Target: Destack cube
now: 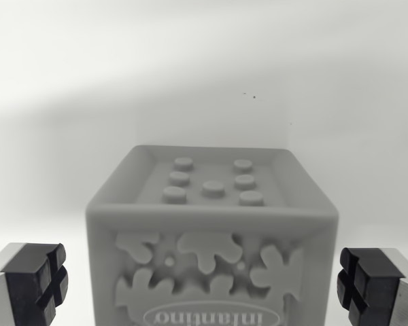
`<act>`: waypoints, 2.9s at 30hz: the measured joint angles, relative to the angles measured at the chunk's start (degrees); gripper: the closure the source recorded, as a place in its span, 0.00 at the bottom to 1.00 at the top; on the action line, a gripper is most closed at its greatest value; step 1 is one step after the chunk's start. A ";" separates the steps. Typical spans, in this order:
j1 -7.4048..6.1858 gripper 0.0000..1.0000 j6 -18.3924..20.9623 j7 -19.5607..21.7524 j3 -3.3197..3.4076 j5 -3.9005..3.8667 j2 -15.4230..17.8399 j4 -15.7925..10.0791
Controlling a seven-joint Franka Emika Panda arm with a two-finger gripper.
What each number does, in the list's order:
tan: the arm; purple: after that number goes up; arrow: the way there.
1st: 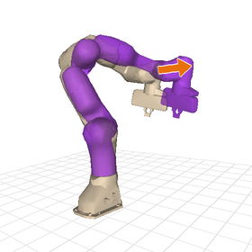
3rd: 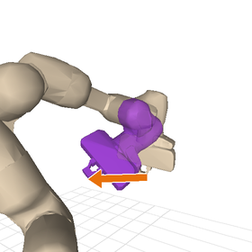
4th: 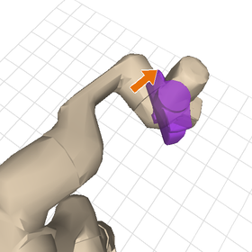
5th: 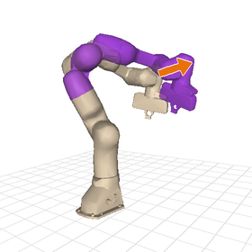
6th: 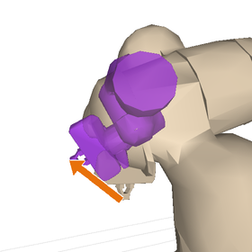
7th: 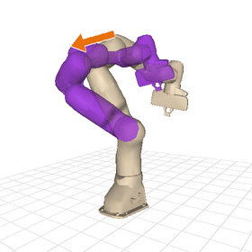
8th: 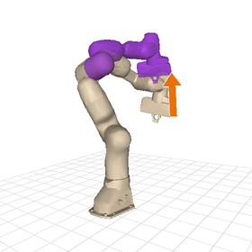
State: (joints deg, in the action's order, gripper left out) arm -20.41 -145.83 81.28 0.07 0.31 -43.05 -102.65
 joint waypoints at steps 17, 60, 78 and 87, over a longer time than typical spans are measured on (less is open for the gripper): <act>0.00 0.00 4.37 0.00 0.00 0.00 6.10 -1.65; 0.00 0.00 23.00 0.00 0.02 0.00 21.70 1.42; 0.00 0.00 29.19 0.00 0.02 0.00 24.26 5.06; 0.00 0.00 30.57 0.00 0.02 0.00 24.74 5.92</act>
State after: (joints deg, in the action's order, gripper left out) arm -20.41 -115.26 81.28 0.09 0.31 -18.32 -96.74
